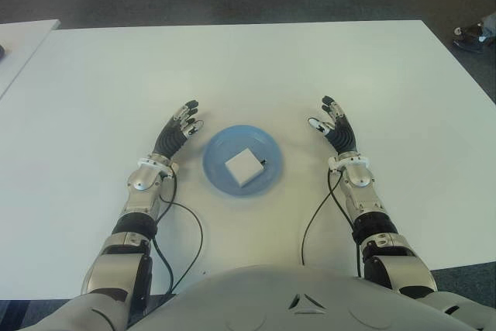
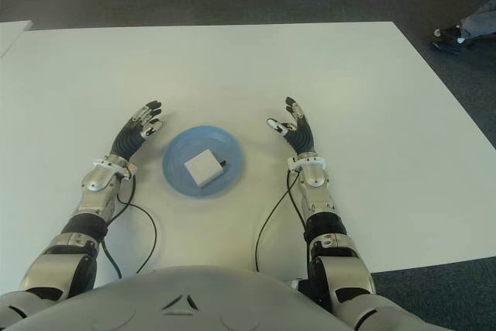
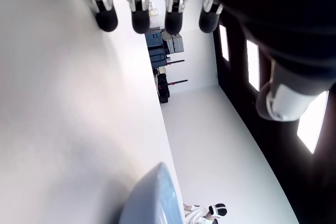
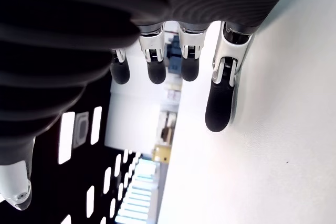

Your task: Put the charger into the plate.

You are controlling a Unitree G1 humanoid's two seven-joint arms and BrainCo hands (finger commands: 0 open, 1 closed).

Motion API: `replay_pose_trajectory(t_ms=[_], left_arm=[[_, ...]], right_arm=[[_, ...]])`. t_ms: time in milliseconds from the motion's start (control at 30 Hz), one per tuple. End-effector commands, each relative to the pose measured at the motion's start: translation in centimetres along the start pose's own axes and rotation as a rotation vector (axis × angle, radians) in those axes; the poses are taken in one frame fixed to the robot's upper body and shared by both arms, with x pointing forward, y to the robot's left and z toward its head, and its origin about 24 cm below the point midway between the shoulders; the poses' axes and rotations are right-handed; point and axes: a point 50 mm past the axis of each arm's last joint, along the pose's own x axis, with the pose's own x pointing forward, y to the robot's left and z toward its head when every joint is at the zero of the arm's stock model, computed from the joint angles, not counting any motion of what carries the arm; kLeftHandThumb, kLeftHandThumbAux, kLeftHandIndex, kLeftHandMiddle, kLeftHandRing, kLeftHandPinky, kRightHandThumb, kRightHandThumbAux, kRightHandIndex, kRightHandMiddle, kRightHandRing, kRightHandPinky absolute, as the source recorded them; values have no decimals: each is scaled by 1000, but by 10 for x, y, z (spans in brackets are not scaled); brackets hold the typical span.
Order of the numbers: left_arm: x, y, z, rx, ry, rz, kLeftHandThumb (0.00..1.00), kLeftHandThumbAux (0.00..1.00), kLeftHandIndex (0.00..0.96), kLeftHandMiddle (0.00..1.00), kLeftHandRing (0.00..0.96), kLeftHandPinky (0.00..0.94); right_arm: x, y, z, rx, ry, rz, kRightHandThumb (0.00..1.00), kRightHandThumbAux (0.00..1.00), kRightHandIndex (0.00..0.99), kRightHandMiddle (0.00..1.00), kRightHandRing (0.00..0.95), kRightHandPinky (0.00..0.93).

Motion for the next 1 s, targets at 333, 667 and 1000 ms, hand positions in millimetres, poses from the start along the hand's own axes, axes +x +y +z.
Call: replay_pose_trajectory(t_ms=[333, 667, 1000], left_arm=[[-6, -10, -11, -22, 56, -60, 0, 474, 0, 0, 0, 0], [-5, -11, -10, -20, 50, -61, 0, 464, 0, 0, 0, 0], [-5, -10, -11, -23, 59, -52, 0, 468, 0, 0, 0, 0]], right_arm=[[-31, 7, -46, 4, 247, 35, 76, 590, 0, 9, 25, 82], [-30, 7, -46, 12, 255, 32, 69, 596, 0, 8, 23, 70], [-29, 7, -45, -1, 253, 39, 59, 596, 0, 8, 22, 70]])
